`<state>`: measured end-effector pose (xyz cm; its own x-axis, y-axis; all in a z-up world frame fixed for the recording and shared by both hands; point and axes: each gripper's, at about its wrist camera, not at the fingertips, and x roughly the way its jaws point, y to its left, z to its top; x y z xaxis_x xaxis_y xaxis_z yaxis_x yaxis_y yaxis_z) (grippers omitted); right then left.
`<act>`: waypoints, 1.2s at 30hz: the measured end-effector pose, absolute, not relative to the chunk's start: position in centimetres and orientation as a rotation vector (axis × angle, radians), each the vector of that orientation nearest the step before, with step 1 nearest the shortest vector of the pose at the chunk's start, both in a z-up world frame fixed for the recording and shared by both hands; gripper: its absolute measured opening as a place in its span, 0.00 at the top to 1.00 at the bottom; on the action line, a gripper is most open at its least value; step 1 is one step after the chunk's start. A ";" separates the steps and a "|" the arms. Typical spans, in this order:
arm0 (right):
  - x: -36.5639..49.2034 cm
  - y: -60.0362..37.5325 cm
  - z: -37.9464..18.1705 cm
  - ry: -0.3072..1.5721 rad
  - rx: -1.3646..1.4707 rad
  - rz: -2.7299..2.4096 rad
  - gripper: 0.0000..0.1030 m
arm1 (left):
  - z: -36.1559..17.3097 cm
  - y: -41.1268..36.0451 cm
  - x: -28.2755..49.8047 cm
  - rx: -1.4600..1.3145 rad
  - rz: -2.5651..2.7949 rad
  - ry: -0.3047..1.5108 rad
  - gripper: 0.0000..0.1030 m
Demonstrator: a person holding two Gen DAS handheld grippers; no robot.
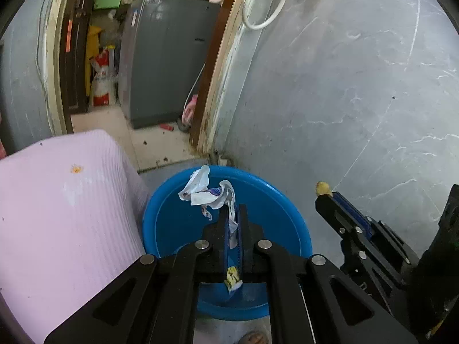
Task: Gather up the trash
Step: 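Carry both pieces over the blue bucket and open both tools, then return both open tools over the remaining trash on the table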
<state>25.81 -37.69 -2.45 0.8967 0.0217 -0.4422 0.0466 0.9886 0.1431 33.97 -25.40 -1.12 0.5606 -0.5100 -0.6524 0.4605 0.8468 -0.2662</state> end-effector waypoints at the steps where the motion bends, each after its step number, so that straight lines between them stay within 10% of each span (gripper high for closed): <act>1: 25.9 -37.7 -2.6 0.465 0.155 -0.011 0.87 | -1.2 -25.2 33.9 -0.067 -0.567 0.799 0.91; 14: 24.8 -37.8 0.0 0.409 0.174 -0.007 0.67 | 1.6 -20.7 32.4 -0.169 -0.486 0.712 0.58; 21: 23.5 -34.9 4.2 0.303 0.160 0.059 0.31 | 5.7 -14.4 29.9 -0.232 -0.376 0.545 0.04; 30: 22.4 -29.5 7.4 0.206 0.164 0.178 0.00 | 8.3 -6.4 25.5 -0.199 -0.195 0.389 0.01; 36: 22.1 -24.6 8.0 0.179 0.159 0.286 0.00 | 8.2 -1.4 23.1 -0.166 -0.080 0.341 0.01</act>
